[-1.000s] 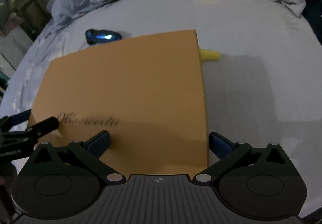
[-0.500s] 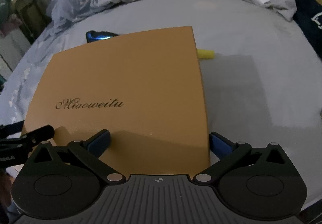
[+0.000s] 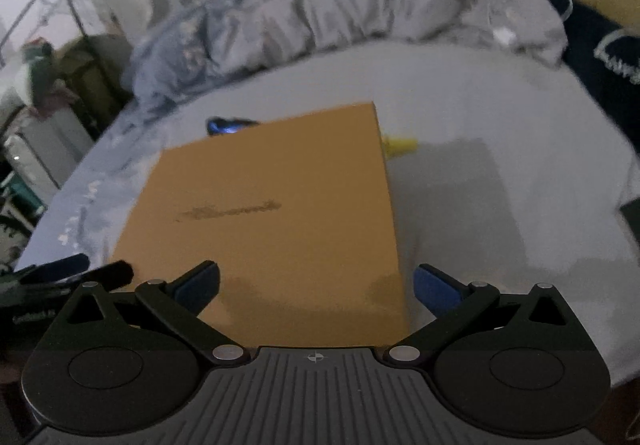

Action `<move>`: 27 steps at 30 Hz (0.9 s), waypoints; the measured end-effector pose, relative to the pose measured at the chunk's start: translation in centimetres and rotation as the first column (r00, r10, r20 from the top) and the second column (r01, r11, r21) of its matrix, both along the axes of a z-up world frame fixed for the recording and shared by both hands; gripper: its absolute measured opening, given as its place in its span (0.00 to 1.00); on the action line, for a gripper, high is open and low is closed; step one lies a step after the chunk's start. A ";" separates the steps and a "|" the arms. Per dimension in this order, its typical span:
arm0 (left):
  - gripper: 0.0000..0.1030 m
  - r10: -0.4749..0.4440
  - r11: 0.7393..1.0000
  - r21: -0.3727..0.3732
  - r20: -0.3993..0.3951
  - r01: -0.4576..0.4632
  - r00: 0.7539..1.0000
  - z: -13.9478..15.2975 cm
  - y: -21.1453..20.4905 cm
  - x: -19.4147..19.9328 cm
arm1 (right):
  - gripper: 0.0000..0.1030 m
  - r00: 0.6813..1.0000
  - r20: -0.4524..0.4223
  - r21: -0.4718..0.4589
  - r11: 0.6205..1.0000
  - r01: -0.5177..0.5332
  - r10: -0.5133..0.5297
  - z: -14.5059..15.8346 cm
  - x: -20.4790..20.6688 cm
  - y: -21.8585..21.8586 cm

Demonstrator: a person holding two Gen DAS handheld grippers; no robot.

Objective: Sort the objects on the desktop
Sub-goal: 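Open both grippers to release the lid on the box, then withdraw both grippers back from the lidded box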

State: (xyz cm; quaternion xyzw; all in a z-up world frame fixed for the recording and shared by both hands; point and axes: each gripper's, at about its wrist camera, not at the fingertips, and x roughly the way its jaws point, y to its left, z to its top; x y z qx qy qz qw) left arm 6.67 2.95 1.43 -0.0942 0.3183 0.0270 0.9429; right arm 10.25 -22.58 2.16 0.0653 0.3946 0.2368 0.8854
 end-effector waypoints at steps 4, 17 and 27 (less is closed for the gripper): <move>1.00 0.018 0.999 -0.032 0.077 -0.016 0.997 1.8 -0.4 -2.0 | 1.00 0.997 0.078 0.052 0.998 -0.032 0.028 2.4 -2.7 -1.5; 1.00 -0.012 1.000 -0.019 0.253 0.017 0.968 2.4 -2.6 -7.8 | 1.00 0.972 0.235 0.047 0.999 -0.010 -0.001 2.2 -8.9 -4.8; 1.00 -0.062 0.987 0.156 0.199 0.031 0.978 0.3 -5.0 -6.5 | 1.00 0.972 0.234 -0.023 0.999 0.038 -0.032 -0.4 -8.6 -5.7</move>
